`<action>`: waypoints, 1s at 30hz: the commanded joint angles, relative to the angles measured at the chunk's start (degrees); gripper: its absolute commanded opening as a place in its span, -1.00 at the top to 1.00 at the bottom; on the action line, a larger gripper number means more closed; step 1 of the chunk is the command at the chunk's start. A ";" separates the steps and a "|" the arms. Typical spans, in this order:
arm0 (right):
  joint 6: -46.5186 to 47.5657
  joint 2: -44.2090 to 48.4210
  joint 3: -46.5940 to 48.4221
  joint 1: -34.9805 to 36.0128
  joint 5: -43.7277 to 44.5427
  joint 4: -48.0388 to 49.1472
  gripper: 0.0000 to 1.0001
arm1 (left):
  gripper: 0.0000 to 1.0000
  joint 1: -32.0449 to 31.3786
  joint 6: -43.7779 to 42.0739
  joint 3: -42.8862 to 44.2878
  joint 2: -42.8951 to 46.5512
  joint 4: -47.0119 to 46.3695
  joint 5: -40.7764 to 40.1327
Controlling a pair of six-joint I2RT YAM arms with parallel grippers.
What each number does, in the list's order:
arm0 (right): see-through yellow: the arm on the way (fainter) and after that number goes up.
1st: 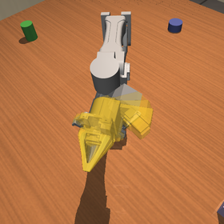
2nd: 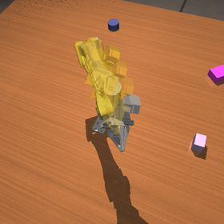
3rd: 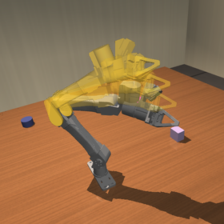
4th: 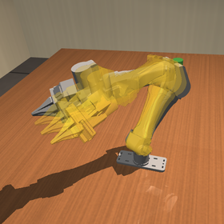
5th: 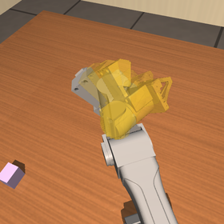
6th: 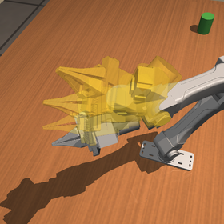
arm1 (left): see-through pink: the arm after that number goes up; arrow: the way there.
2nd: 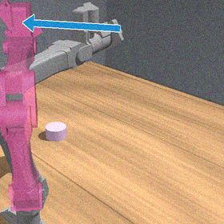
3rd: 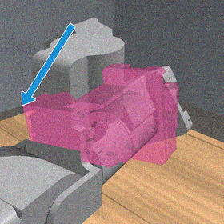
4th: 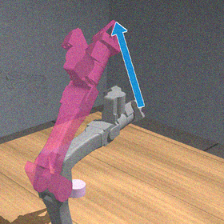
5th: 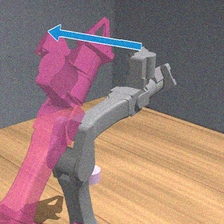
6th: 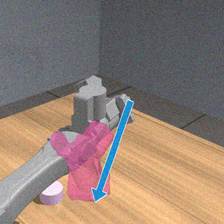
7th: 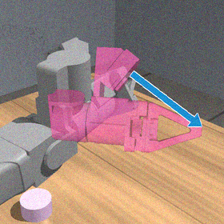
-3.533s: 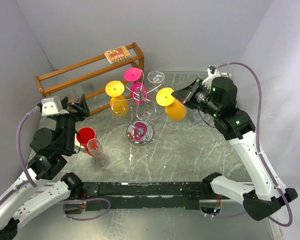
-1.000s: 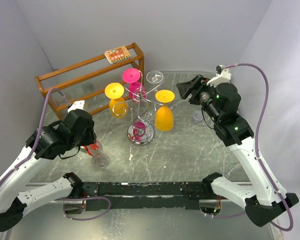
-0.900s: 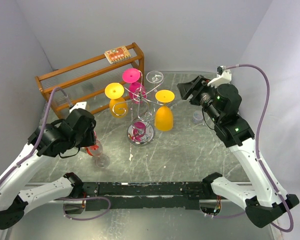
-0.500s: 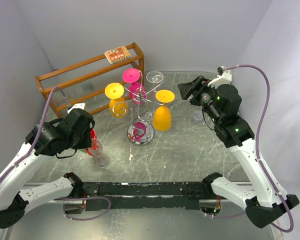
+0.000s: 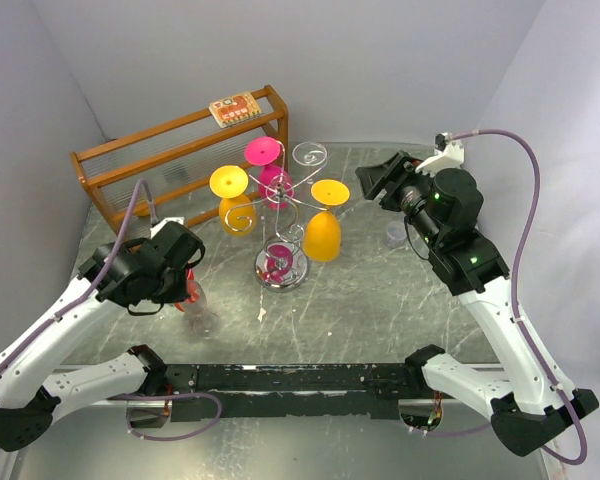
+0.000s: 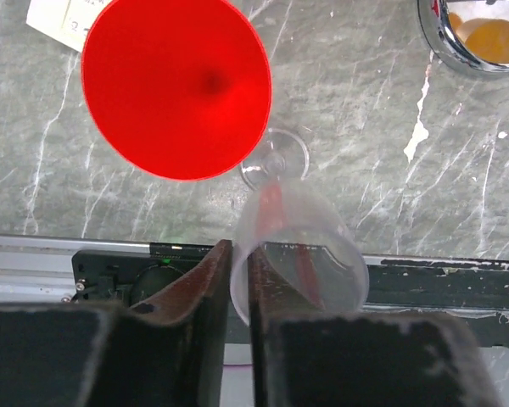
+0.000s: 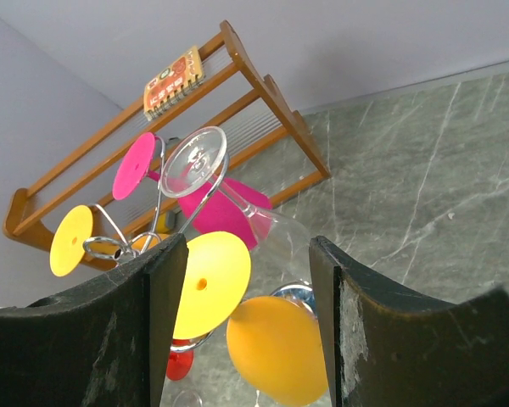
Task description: Place the wine glass upside down on the wine glass rack
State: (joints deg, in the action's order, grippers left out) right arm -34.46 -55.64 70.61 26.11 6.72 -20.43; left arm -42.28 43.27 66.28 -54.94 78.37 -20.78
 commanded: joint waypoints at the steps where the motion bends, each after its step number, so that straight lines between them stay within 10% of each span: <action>1: 0.19 0.61 -0.21 -0.09 0.80 0.59 -0.18 | 0.64 -0.30 -1.04 -0.84 -0.10 -2.39 1.45; 13: -0.33 1.29 -0.55 -0.09 1.64 0.31 -0.17 | 0.86 -0.31 -9.16 0.10 2.86 -10.20 13.92; 30: -3.68 10.92 -6.07 -0.12 -2.85 12.63 -0.16 | 0.86 -0.32 -20.44 3.71 8.20 -45.52 43.45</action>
State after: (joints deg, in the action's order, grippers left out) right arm -37.47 -47.90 65.67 26.11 7.01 -15.77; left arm -42.28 25.67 66.32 -47.37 47.42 12.95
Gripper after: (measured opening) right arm 0.580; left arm 0.149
